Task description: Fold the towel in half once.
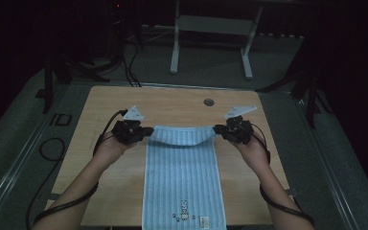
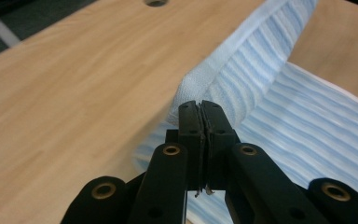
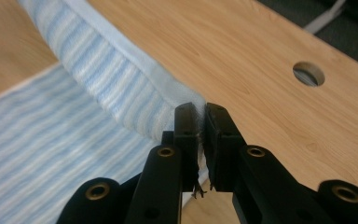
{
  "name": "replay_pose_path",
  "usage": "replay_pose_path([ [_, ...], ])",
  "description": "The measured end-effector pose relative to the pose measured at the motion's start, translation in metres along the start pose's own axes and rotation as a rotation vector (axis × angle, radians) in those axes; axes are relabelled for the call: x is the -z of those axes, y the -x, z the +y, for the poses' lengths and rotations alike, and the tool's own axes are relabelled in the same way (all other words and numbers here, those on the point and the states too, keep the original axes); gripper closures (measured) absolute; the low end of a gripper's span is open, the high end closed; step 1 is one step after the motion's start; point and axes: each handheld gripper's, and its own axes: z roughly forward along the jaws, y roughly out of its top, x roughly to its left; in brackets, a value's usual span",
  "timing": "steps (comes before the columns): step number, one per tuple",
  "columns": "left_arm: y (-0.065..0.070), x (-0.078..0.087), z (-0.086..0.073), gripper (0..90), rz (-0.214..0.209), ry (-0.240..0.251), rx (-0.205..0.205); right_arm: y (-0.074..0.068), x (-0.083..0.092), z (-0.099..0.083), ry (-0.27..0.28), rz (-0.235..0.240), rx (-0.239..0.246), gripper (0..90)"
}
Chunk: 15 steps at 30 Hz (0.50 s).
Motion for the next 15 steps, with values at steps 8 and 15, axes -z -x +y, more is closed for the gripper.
replay_pose_path([
  [8,0.037,0.037,-0.029,88.6,-0.054,0.044,-0.037,-0.033,0.049,-0.042,0.064,0.063,-0.005,83.2],
  [15,0.073,0.052,-0.052,88.5,-0.107,0.049,-0.094,-0.063,0.069,-0.080,0.054,0.107,-0.007,82.6],
])
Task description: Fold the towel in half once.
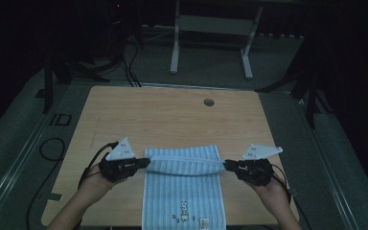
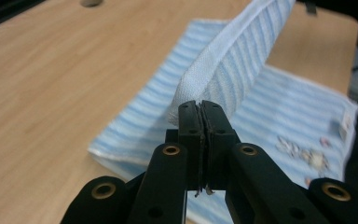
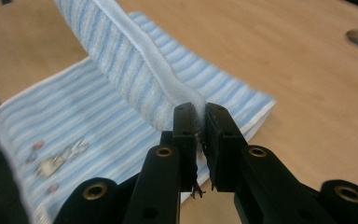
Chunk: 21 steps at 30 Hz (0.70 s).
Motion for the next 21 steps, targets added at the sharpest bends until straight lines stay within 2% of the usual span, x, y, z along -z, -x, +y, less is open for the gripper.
replay_pose_path([
  [1,0.003,0.001,-0.004,88.5,-0.032,0.001,0.016,-0.004,0.001,-0.005,-0.006,0.007,-0.002,82.5],
  [3,0.011,0.000,-0.015,88.5,-0.047,0.000,0.022,-0.012,0.001,-0.016,-0.025,0.031,-0.008,82.3],
  [4,0.015,-0.002,-0.020,88.4,-0.078,-0.007,0.035,-0.017,0.001,-0.021,-0.035,0.042,-0.008,82.2],
  [6,0.023,-0.005,-0.031,88.4,-0.097,-0.030,0.033,-0.025,0.001,-0.031,-0.048,0.052,0.004,82.1],
  [8,0.028,-0.008,-0.041,88.3,-0.138,-0.038,0.048,-0.032,0.002,-0.040,-0.061,0.075,-0.002,82.0],
  [12,0.033,-0.016,-0.058,88.3,-0.182,-0.067,0.078,-0.042,0.002,-0.055,-0.087,0.089,-0.015,81.8],
  [13,0.033,-0.016,-0.058,88.3,-0.182,-0.067,0.078,-0.042,0.002,-0.055,-0.087,0.089,-0.015,81.8],
  [14,0.035,-0.018,-0.064,88.3,-0.170,-0.076,0.066,-0.043,0.002,-0.058,-0.094,0.107,-0.027,81.8],
  [15,0.035,-0.019,-0.067,88.3,-0.181,-0.073,0.091,-0.047,0.002,-0.064,-0.100,0.111,-0.024,81.4],
  [17,0.035,-0.018,-0.074,88.2,-0.205,-0.060,0.067,-0.047,0.004,-0.068,-0.107,0.132,-0.035,81.3],
  [18,0.035,-0.018,-0.078,88.2,-0.245,-0.047,0.080,-0.048,0.006,-0.071,-0.097,0.128,-0.027,81.3],
  [20,0.036,-0.016,-0.083,86.7,-0.307,-0.067,0.042,-0.049,0.008,-0.076,-0.098,0.157,-0.049,79.6],
  [21,0.036,-0.016,-0.086,84.8,-0.335,-0.085,0.030,-0.050,0.009,-0.079,-0.105,0.175,-0.054,74.8],
])
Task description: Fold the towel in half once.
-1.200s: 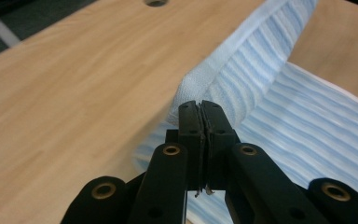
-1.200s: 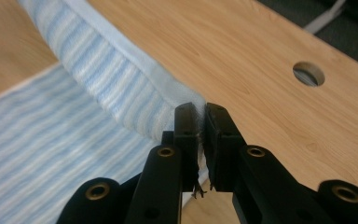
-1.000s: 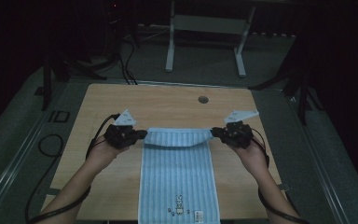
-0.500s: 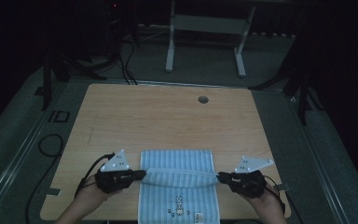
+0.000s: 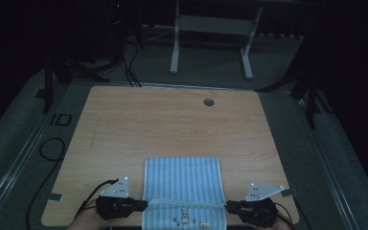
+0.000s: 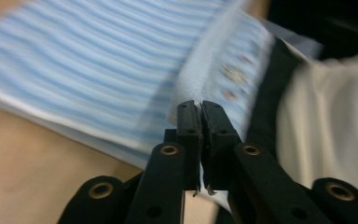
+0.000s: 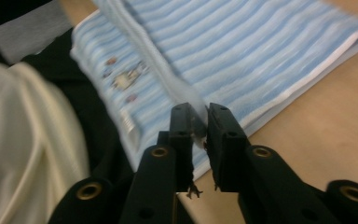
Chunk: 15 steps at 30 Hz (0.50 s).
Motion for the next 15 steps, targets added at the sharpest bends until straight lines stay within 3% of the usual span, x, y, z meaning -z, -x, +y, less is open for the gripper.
replay_pose_path([
  [2,-0.001,-0.001,-0.005,80.4,-0.078,-0.037,0.008,-0.002,0.000,-0.005,-0.032,0.066,-0.010,69.5],
  [4,-0.001,-0.001,-0.006,69.3,-0.083,-0.051,-0.004,-0.003,0.000,-0.008,-0.036,0.091,-0.001,64.2],
  [5,-0.001,-0.001,-0.006,69.3,-0.083,-0.051,-0.004,-0.003,0.001,-0.009,-0.046,0.119,-0.002,64.2],
  [6,-0.005,0.004,-0.001,60.4,-0.036,-0.056,0.024,-0.001,0.004,-0.007,-0.027,0.066,0.006,64.2],
  [7,-0.006,0.005,0.003,56.4,0.028,-0.058,0.017,0.001,0.004,-0.005,-0.020,0.043,0.003,67.2],
  [9,-0.012,0.006,0.014,55.9,0.131,-0.054,0.030,0.005,-0.001,0.002,-0.014,-0.032,0.003,75.8],
  [11,-0.015,0.004,0.018,56.1,0.156,-0.031,0.046,0.008,-0.007,0.006,-0.011,-0.048,0.001,77.8],
  [12,-0.021,-0.001,0.025,56.1,0.190,-0.020,0.055,0.012,-0.013,0.010,-0.006,-0.057,-0.004,82.2],
  [15,-0.032,-0.016,0.032,58.1,0.226,-0.032,0.064,0.027,-0.042,0.021,-0.013,-0.058,-0.038,87.7],
])
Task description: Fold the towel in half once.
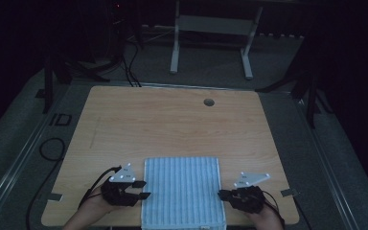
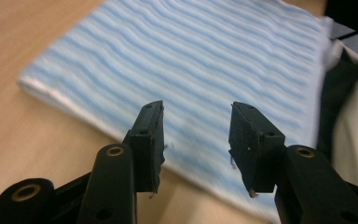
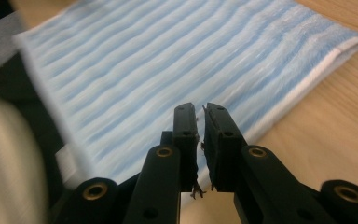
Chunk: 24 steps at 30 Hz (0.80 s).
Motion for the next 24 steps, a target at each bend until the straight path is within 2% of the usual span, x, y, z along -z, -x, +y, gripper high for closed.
replay_pose_path([
  [1,-0.002,-0.005,0.001,60.1,-0.002,-0.009,0.000,0.004,-0.012,0.005,-0.006,-0.006,0.005,87.7],
  [3,-0.006,-0.018,0.003,63.9,0.020,-0.030,0.006,0.008,-0.027,0.012,-0.040,-0.019,0.014,89.2],
  [4,-0.008,-0.025,0.003,70.4,0.013,-0.042,0.015,0.009,-0.033,0.016,-0.056,-0.033,0.032,89.3],
  [5,-0.009,-0.029,0.002,71.8,0.010,-0.053,0.017,0.011,-0.040,0.020,-0.082,-0.057,0.046,89.4],
  [6,-0.009,-0.034,0.001,74.2,0.024,-0.073,0.013,0.012,-0.043,0.021,-0.096,-0.060,0.047,89.4],
  [7,-0.010,-0.038,-0.001,80.5,0.042,-0.094,0.004,0.013,-0.046,0.023,-0.106,-0.065,0.049,89.5],
  [8,-0.011,-0.041,-0.002,80.8,0.043,-0.101,0.009,0.014,-0.049,0.023,-0.114,-0.077,0.055,89.5],
  [10,-0.015,-0.042,-0.003,84.9,0.032,-0.086,0.030,0.017,-0.054,0.023,-0.137,-0.079,0.057,89.6],
  [12,-0.017,-0.042,-0.002,85.1,0.032,-0.092,0.037,0.020,-0.055,0.022,-0.122,-0.062,0.036,89.7],
  [13,-0.017,-0.043,-0.001,85.1,0.036,-0.091,0.030,0.022,-0.055,0.022,-0.121,-0.057,0.041,89.7],
  [19,-0.027,-0.048,0.008,85.0,0.046,-0.104,0.029,0.036,-0.059,0.028,-0.113,-0.054,0.017,89.7],
  [24,-0.045,-0.054,0.016,84.8,0.056,-0.097,0.045,0.051,-0.065,0.038,-0.109,-0.064,0.003,89.6],
])
